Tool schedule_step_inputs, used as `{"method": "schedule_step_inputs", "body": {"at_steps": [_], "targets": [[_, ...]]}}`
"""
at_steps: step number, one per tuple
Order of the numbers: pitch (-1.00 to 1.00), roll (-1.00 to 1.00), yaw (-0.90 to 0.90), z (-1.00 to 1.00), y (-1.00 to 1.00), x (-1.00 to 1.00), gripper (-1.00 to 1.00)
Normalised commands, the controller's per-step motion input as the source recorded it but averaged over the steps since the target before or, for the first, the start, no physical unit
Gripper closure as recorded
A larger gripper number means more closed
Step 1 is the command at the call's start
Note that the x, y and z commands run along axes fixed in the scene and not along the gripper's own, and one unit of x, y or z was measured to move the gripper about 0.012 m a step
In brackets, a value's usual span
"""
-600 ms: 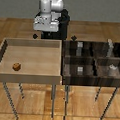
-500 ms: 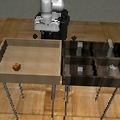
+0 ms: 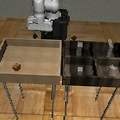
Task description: Place the loaf of bread into the appropriate compartment.
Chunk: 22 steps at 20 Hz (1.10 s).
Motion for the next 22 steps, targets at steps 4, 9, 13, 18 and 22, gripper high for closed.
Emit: {"method": "schedule_step_inputs", "body": {"at_steps": [4, 9, 13, 18, 22], "targets": [[0.00, 0.00, 0.00, 0.00, -1.00, 0.00, -1.00], [0.00, 0.00, 0.00, 0.00, -0.80, 0.00, -1.00], [0.00, 0.00, 0.00, 0.00, 0.00, 0.75, -1.00], [0.00, 0.00, 0.00, 0.00, 0.00, 1.00, -1.00], [0.00, 0.00, 0.00, 0.00, 0.00, 1.00, -1.00]]}}
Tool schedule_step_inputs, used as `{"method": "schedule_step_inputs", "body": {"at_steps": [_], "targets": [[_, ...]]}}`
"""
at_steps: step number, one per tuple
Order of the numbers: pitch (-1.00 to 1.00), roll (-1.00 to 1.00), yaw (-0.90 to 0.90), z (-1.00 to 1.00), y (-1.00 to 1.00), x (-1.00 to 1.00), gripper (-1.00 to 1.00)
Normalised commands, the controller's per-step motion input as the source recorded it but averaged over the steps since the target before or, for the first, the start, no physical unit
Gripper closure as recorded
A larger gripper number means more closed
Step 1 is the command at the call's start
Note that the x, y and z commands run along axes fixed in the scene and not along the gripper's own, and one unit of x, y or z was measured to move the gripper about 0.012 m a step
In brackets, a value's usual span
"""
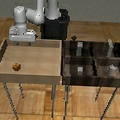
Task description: Place the loaf of bread into the appropriate compartment.
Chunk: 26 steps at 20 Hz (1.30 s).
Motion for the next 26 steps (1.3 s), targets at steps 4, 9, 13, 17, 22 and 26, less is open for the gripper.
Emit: {"method": "schedule_step_inputs", "body": {"at_steps": [4, 9, 13, 17, 22, 26], "targets": [[0.00, 0.00, 0.00, 0.00, 0.00, 1.00, -1.00], [0.00, 0.00, -0.03, 0.00, 0.00, 1.00, -1.00], [0.00, 0.00, 0.00, 0.00, -0.25, 0.00, -1.00], [0.00, 0.00, -0.08, 0.00, 0.00, 0.00, -1.00], [0.00, 0.00, -0.15, 0.00, 0.00, 0.00, -1.00], [0.00, 0.00, -0.15, 0.00, 0.00, 0.00, -1.00]]}}
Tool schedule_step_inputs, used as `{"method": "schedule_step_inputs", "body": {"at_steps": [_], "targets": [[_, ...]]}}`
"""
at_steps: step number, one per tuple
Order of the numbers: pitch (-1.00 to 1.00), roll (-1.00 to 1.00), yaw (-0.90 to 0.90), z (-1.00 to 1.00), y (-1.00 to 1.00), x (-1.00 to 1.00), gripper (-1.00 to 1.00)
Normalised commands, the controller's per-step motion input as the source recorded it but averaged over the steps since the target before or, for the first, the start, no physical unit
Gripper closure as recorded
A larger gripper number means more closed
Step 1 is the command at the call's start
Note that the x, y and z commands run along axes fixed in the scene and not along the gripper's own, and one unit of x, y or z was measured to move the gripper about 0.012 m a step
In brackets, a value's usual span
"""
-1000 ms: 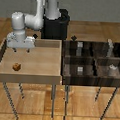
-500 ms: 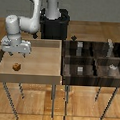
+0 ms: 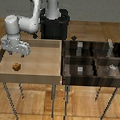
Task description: Place the loaf of bread into the appropriate compartment.
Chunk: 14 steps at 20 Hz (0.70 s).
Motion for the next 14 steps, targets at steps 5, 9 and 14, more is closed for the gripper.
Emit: {"method": "schedule_step_inputs", "body": {"at_steps": [5, 9, 14], "targets": [[0.00, 0.00, 0.00, -0.20, -0.20, 0.00, -1.00], [0.00, 0.00, 0.00, -0.75, -0.25, 0.00, -1.00], [0.00, 0.00, 0.00, -0.40, 0.00, -0.20, -1.00]]}}
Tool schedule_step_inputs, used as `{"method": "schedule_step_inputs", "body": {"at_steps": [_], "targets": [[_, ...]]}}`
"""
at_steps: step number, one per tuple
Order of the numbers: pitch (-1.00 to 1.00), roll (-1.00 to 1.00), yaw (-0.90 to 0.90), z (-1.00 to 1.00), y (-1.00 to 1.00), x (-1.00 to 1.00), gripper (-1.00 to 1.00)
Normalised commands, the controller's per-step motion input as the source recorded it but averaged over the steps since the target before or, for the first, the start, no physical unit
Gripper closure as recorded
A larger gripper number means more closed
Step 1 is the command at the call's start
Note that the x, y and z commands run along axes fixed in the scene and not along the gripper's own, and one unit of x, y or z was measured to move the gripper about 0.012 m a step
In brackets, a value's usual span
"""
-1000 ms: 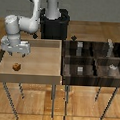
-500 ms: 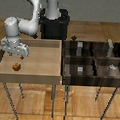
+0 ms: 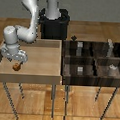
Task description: Place the loaf of bread into the appropriate compartment.
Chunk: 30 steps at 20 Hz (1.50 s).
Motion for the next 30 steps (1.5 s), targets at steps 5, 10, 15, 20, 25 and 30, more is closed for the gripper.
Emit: {"method": "schedule_step_inputs", "body": {"at_steps": [5, 10, 15, 20, 25, 30], "targets": [[0.00, 0.00, 0.00, -0.80, 0.00, 0.00, -1.00], [0.00, 0.00, 0.00, -0.20, 0.00, 0.00, 1.00], [0.00, 0.00, 0.00, 0.20, 0.00, 0.00, 1.00], [0.00, 0.00, 0.00, 1.00, 0.00, 0.00, 1.00], [0.00, 0.00, 0.00, 1.00, 0.00, 0.00, 1.00], [0.00, 0.00, 0.00, 0.20, 0.60, 0.00, 1.00]]}}
